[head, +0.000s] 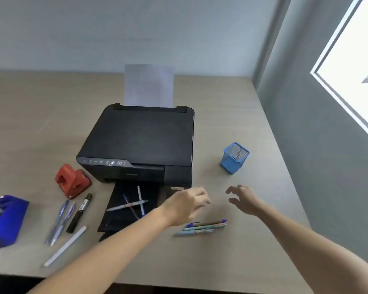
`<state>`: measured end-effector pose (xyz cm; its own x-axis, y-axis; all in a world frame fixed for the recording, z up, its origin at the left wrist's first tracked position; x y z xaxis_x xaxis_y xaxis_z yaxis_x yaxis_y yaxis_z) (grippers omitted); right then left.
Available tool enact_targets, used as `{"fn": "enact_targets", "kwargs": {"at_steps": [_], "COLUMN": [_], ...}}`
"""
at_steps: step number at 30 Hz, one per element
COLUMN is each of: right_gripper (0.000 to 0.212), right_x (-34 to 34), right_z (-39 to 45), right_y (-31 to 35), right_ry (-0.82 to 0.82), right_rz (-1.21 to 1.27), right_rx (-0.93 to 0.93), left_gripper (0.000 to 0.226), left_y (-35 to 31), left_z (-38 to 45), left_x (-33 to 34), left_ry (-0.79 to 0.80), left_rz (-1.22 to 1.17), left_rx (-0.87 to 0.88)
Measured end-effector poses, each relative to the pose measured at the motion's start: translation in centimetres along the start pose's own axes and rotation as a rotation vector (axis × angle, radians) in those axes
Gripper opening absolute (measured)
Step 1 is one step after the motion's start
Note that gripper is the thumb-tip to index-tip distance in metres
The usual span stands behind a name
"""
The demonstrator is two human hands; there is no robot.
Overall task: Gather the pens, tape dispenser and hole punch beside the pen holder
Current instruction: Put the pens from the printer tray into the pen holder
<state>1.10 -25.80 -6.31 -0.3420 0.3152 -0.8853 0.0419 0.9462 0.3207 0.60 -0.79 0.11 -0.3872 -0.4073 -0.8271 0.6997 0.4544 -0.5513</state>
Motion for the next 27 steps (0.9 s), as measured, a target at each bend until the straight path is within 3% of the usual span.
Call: {"fn": "enact_targets", "kwargs": {"at_steps": [4,8,12,15,22,27], "right_gripper": [0.024,0.023,0.021,0.018,0.020,0.005], "right_x": [3.4,4.6,5.1,5.5,7.0,6.7], "right_z": [-1.3,-1.8,-2.1,-2.6,-2.8,-3.9], "right_y": [2.5,3.7,4.4,4.1,2.8,1.2], "right_ry": [0.090,0.041,0.047,0.044,-0.024,-0.116], "right_rz": [0.002,-0.092,-0.063,0.024,-0.094,0.180], "right_rx": [-0.036,-0.111,-0.115,-0.094,0.175,0.454], "left_gripper": [0.020,0.019,0.020,0.022,0.013,0.013], "left_y": [1.4,2.7,2.8,2.6,3.9,3.5], "left_z": [-3.1,-3.6,-3.8,-4.3,-4.7,-2.2], "left_x": [6.1,9.2,10.3,9.8,10.0,10.5], "left_ry": [0.222,0.282,0.250,0.243,0.149,0.131], "left_rz": [0.051,0.215,0.286,0.348,0.388,0.381], "left_rx": [-0.249,-0.338,-0.326,-0.189,-0.103,-0.159]}}
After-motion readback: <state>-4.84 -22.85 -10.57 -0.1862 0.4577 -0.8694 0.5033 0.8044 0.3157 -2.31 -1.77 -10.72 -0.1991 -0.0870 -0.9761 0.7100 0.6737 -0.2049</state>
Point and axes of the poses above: each hand's wrist, its own z-axis towards the middle knuckle, its own x-axis out of the palm, y = z × x, the point moved 1 cm from there along z, towards the middle knuckle, and after that the axes turned 6 degrees about -z, right-handed, at the moved point
